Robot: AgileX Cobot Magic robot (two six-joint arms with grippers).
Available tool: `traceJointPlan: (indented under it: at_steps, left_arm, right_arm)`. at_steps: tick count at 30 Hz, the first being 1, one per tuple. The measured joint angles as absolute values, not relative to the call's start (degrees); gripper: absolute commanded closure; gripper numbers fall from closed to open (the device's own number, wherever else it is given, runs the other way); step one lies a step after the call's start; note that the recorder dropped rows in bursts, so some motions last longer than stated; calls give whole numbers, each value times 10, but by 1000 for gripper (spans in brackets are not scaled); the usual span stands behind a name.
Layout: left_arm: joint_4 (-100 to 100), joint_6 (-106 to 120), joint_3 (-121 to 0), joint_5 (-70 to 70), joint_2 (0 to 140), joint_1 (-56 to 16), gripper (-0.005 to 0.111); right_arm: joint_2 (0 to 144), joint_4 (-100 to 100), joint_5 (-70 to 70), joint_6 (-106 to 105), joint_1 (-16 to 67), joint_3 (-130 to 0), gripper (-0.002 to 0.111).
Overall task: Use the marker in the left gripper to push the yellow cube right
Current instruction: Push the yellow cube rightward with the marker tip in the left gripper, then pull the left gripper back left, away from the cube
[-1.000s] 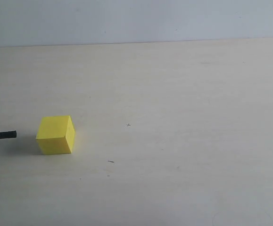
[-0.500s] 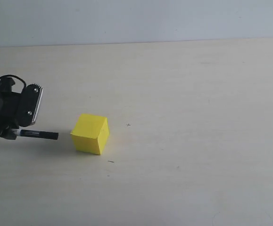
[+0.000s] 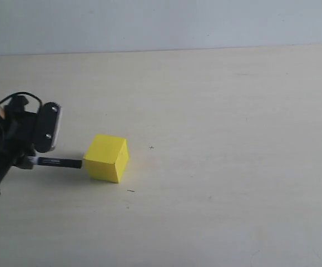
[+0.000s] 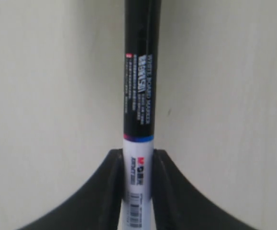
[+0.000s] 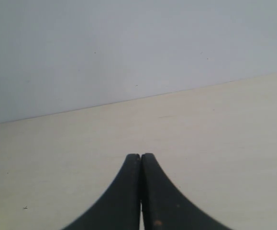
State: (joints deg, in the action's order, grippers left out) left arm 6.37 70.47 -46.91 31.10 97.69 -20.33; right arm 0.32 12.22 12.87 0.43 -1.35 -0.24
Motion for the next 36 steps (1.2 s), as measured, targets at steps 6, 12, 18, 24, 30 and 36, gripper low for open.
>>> traceJointPlan:
  at_steps: [6,12,18,24,30,36]
  left_arm:
    - [56,659,-493,312,980,-289,107]
    - [81,604,-510,373,980,-287,107]
    - [88,575,-511,432,980,-287,107]
    - [72,555,-511,399,985,-287,107]
    - [9,555,-536,297,1022,-298,107]
    - [39,554,-556,338,1029,-291,107]
  right_arm:
    - [3,122,129,4,-14,-2,108]
    - [3,122,129,4,-14,-2,108]
    - [3,122,129,4,-14,-2,108]
    - [3,122,129,4,-14,-2,108]
    - [3,122,129,4,-14,-2,108]
    - [3,122,129,4,-14,-2,108]
